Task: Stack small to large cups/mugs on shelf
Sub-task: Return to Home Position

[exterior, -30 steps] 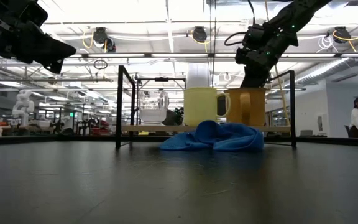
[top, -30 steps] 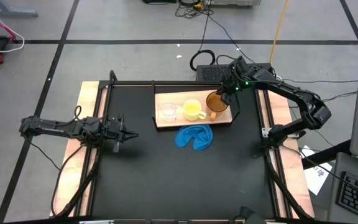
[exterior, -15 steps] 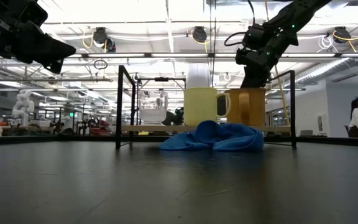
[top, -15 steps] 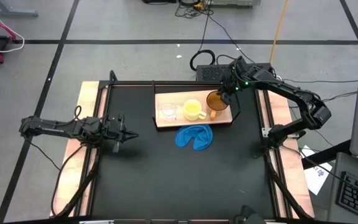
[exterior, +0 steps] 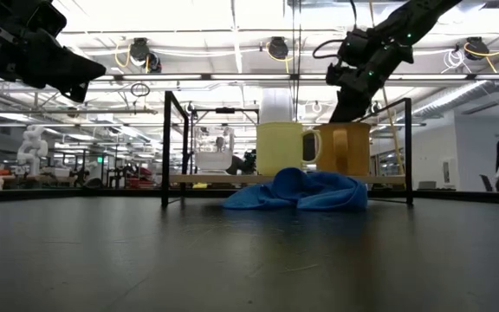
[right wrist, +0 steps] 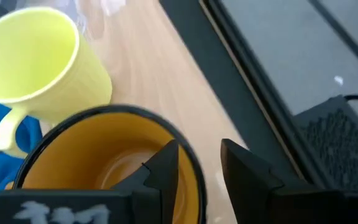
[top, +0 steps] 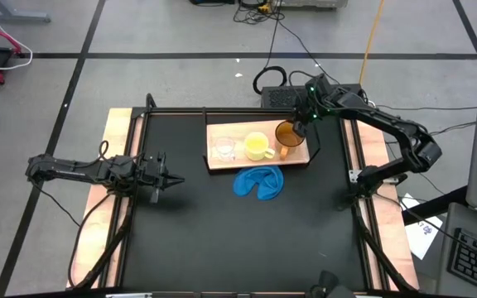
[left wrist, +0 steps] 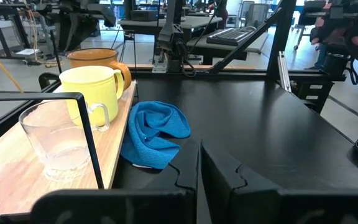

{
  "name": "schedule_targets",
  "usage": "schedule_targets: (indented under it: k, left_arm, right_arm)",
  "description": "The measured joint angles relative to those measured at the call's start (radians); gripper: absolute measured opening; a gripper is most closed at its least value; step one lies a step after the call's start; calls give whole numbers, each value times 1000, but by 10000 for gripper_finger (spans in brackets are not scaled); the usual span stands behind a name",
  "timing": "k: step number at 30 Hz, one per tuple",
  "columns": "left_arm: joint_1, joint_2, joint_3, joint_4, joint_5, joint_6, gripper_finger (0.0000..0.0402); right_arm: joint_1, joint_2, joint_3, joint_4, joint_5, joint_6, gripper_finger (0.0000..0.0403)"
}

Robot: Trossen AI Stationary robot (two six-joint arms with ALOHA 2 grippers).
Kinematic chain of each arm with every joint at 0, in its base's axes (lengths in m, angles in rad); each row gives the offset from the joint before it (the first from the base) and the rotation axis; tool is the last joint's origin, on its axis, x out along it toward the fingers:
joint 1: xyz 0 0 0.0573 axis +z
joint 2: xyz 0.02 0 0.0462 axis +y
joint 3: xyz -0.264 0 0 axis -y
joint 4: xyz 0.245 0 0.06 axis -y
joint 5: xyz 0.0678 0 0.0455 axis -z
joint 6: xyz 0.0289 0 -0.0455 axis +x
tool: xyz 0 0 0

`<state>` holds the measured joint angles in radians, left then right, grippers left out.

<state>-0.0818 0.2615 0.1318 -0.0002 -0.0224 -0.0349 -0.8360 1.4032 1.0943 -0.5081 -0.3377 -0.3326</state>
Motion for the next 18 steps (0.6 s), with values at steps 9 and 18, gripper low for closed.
schedule_targets:
  k: [9,18]
  left_arm:
    - [0,0,0,1,28,-12,21]
    - [0,0,0,2,47,-13,21]
  right_arm:
    - [0,-18,1,89,-5,44,102]
    - [0,-108,-4,79,-111,63,7]
